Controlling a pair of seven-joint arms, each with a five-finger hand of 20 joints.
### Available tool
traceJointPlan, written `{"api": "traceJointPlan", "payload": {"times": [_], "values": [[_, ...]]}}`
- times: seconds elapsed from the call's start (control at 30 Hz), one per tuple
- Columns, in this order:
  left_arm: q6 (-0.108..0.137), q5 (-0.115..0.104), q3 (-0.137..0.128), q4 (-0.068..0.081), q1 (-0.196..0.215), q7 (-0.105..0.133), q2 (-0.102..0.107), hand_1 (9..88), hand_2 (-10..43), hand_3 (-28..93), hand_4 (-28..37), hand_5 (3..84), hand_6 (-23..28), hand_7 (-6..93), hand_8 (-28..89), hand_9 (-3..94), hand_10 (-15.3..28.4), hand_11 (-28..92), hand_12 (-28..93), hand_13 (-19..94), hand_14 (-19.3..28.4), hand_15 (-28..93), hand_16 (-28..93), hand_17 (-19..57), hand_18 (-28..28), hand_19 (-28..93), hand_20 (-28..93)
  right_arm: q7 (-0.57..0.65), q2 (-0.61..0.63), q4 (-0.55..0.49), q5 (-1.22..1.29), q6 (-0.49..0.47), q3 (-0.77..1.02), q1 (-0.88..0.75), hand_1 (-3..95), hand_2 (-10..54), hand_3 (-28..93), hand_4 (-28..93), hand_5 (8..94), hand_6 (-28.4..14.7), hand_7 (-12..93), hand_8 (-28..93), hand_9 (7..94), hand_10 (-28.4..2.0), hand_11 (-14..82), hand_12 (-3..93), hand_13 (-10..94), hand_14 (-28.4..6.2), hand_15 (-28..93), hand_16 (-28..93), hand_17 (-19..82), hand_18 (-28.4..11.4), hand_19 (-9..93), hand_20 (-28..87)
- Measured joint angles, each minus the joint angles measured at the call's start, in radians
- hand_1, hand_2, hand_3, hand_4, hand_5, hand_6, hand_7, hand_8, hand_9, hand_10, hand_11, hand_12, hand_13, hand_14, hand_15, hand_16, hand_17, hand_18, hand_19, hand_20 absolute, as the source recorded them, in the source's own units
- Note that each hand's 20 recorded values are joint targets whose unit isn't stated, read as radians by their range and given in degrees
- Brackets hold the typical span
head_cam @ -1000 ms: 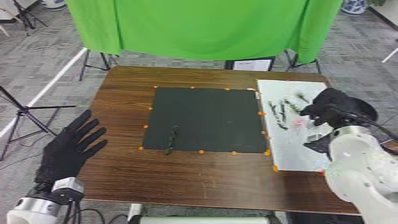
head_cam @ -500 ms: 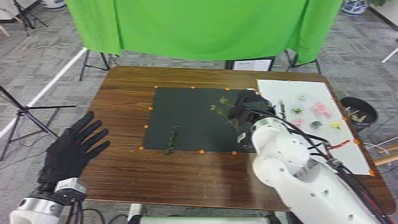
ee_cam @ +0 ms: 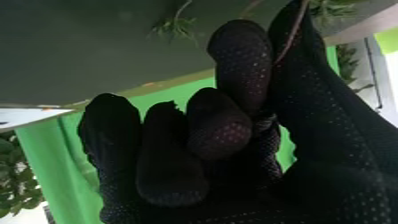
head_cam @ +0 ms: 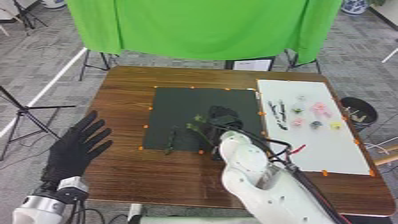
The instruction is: Arrange flowers
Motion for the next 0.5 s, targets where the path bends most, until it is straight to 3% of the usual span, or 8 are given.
{"api": "traceJointPlan", "payload": {"times": [0.5], "values": [[-0.001, -0.002, 0.016, 0.010, -0.025, -0.015, 0.019, 24.2, -7.3, 69, -28.2, 23.9, 2.7, 16.9, -10, 20.6, 9.8, 13, 21, 14, 13.7, 19, 5, -11.5, 20.4, 32, 10, 0.024, -0.084, 0.043, -0.012, -0.049, 0.012, -0.026, 29.4, -3.7, 89, -10, 90.2, 3.5, 39, 24, 92.4, -6.7, 60.2, 46.9, 86, -7.0, 86, 40, 55, -23.2, 93, 72]]}}
